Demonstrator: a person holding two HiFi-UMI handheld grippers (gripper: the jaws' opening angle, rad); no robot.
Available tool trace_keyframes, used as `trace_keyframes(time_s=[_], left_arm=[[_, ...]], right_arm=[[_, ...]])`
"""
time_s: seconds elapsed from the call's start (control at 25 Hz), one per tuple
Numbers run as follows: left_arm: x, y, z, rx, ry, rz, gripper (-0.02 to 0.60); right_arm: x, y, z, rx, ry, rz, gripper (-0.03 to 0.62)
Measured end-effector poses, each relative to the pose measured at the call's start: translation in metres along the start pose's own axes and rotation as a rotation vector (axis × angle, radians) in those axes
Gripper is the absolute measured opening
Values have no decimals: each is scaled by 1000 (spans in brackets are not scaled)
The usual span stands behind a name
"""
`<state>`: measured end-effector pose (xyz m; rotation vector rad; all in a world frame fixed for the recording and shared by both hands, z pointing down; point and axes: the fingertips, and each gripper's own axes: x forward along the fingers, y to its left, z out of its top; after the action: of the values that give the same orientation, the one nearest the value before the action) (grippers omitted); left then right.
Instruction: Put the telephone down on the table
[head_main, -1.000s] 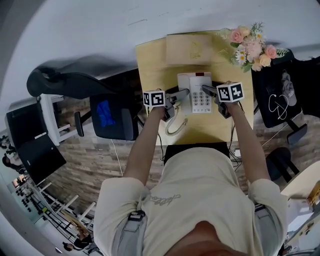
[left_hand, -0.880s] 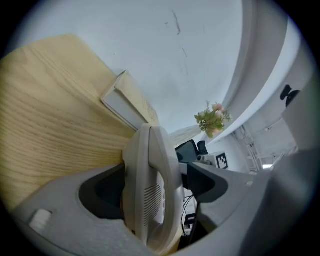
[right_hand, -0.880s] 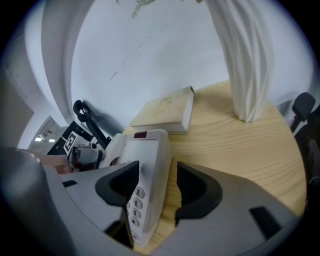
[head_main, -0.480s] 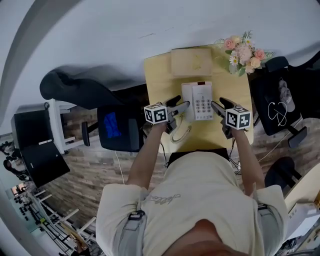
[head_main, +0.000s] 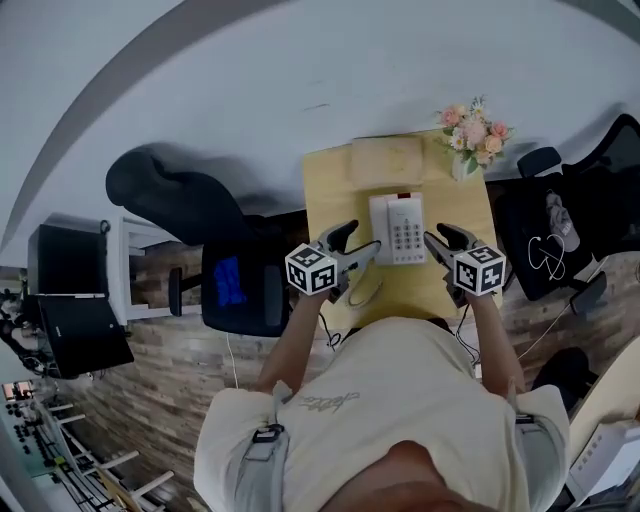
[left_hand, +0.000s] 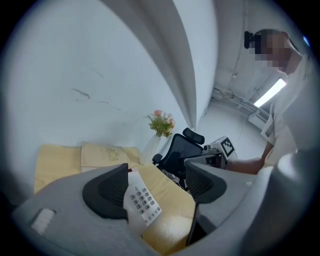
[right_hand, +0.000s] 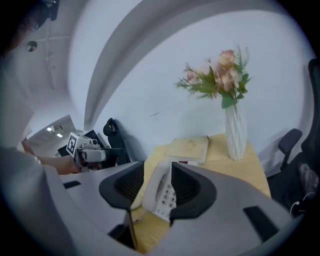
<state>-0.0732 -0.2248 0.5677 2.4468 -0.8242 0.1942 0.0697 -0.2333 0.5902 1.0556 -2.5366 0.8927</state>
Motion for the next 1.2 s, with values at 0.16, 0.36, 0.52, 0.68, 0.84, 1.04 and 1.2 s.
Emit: trace_keyframes(time_s=[0.16,0.36,0.52,0.68,0.84,1.04,1.2], left_arm=[[-17,-24,27,107,-52,26,196],[-31,-42,57,212,-93,65,35],[-42,-46,80,198,-112,95,22],[-60,-54,116,247,-157,131,20],[-74,-69,158,330,-223,155,20],[-82,-75,206,469,-283,229,20],[-91,-73,233,538,-326,295,20]], right_arm=[[-21,28,32,-119,-71,-7,110],[-44,61,73,-231,-164,-1,18],[-57,78,100,-306,-208,-10,2],[-67,95,124,-375,-245,2,2],[-82,112,157,-446,-296,-11,2],[-94,133,198,-448,-379,43,2],[-102,142,229,-520,-448,-11,2]])
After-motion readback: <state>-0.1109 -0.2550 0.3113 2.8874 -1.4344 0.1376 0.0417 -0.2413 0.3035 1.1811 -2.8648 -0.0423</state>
